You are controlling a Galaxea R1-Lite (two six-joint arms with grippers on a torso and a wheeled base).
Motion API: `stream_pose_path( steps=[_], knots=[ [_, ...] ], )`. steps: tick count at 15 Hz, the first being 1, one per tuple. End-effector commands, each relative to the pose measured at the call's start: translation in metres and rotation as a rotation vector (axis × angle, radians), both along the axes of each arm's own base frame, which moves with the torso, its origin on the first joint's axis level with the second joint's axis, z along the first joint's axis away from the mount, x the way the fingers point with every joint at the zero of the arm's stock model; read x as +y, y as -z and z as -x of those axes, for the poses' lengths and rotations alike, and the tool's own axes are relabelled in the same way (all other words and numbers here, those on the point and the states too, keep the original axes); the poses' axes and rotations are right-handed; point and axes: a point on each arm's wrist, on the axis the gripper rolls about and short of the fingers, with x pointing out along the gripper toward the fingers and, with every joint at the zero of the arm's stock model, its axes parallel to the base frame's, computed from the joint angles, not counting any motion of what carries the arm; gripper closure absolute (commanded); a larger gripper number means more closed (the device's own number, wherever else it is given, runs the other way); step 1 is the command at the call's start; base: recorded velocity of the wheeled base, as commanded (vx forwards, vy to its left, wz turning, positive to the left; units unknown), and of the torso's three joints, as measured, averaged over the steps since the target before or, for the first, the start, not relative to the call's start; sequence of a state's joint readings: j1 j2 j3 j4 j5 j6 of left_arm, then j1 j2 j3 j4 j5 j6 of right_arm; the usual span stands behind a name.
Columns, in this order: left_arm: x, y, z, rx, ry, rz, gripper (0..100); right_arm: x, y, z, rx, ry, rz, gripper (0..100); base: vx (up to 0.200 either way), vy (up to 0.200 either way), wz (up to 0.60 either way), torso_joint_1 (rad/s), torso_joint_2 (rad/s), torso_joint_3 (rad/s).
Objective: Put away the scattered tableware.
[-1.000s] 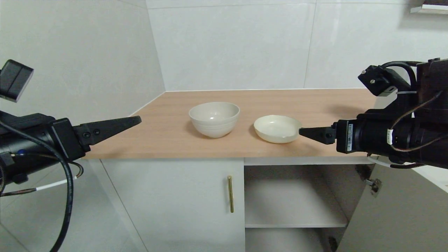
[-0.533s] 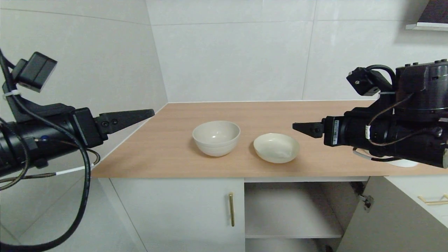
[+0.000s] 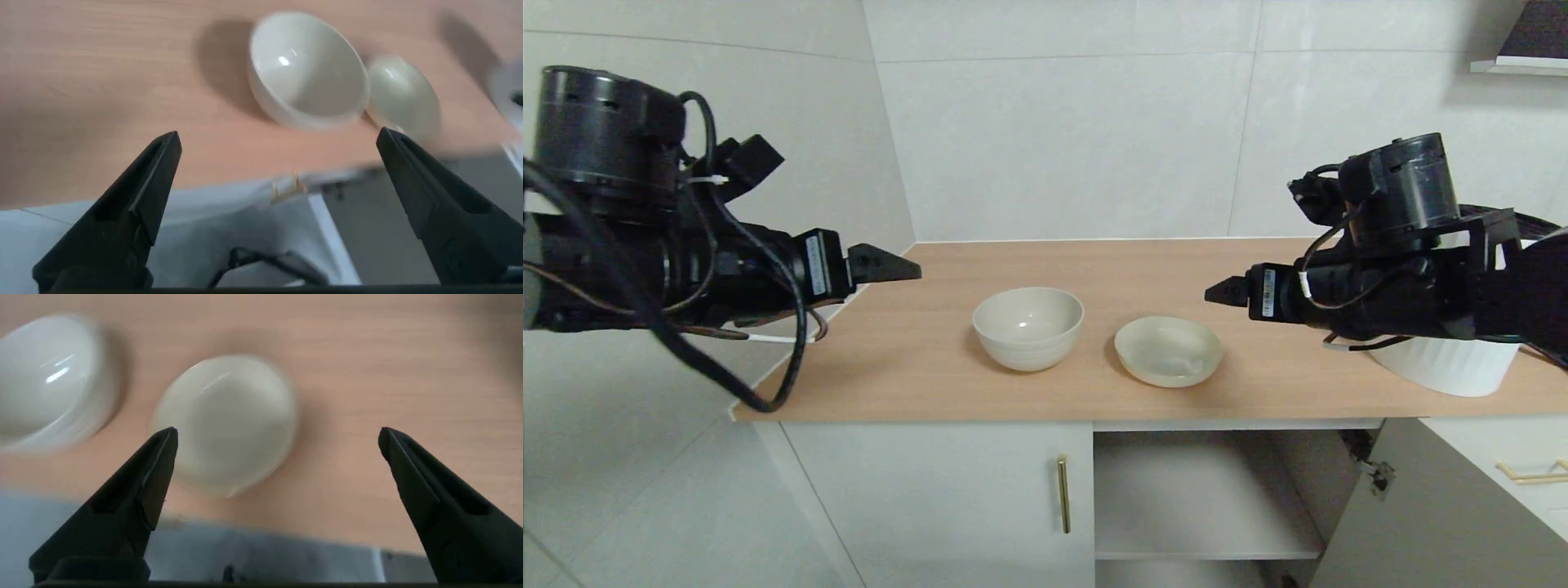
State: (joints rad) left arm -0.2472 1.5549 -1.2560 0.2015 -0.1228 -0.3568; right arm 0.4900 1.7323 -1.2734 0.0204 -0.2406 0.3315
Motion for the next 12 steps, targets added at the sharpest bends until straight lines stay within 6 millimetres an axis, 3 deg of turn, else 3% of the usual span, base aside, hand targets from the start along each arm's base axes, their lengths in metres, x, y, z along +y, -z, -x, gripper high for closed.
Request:
stream_pose_path(
  steps=[1, 3, 5, 12],
  knots=[
    [-0.034, 0.024, -0.036, 0.057, -0.054, 0.015, 0, 0.009, 0.013, -0.018, 0.013, 0.033, 0.020, 0, 0.000, 0.000, 0.00, 0.000, 0.00, 0.000],
    [-0.054, 0.047, -0.060, 0.053, -0.150, -0.012, 0, 0.010, 0.016, -0.020, 0.007, 0.042, 0.020, 0, 0.000, 0.000, 0.00, 0.000, 0.00, 0.000],
    [-0.067, 0.065, -0.072, 0.058, -0.164, -0.039, 0, 0.011, 0.018, -0.021, 0.010, 0.042, 0.022, 0, 0.000, 0.000, 0.00, 0.000, 0.00, 0.000],
    [-0.074, 0.091, -0.088, 0.095, -0.162, -0.062, 0, 0.011, 0.020, -0.022, 0.018, 0.043, 0.024, 0, 0.000, 0.000, 0.00, 0.000, 0.00, 0.000]
  ],
)
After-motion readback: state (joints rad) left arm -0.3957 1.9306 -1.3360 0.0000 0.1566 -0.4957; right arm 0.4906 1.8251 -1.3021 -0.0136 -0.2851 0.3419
